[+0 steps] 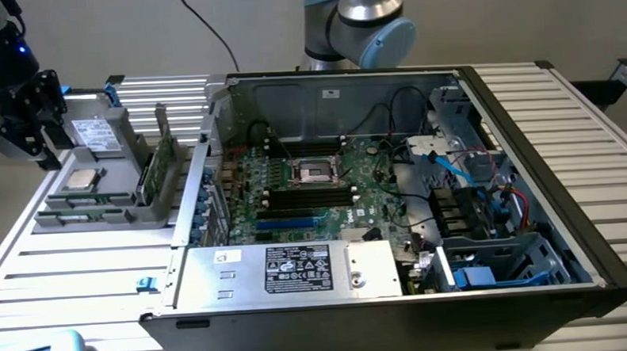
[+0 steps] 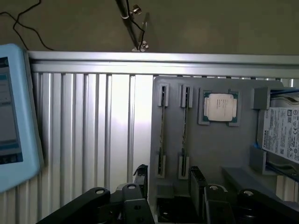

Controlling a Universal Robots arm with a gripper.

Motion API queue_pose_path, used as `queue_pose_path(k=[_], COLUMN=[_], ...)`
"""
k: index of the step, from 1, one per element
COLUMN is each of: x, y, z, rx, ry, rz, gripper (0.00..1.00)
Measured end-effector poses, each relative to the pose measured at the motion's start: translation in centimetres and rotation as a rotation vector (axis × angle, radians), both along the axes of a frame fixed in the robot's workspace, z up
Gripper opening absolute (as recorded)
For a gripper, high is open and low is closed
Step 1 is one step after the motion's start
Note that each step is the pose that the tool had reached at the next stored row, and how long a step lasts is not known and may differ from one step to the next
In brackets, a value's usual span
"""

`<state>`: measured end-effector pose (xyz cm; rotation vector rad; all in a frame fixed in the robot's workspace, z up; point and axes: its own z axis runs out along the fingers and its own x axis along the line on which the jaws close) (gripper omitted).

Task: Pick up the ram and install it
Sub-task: 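Pick up the ram and move it above insertion slot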

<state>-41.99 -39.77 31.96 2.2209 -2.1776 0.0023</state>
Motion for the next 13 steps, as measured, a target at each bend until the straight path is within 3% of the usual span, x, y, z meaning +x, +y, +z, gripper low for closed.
queue_pose_path(k=[5,13], x=[-0.2,-0.2], y=[0.01,-0.06], z=[-0.81,-2.27], rx=[0.0000,-0.0001], ry=[-0.0104,-0.0109], rz=[0.000,0.000], gripper=[0.49,0.49])
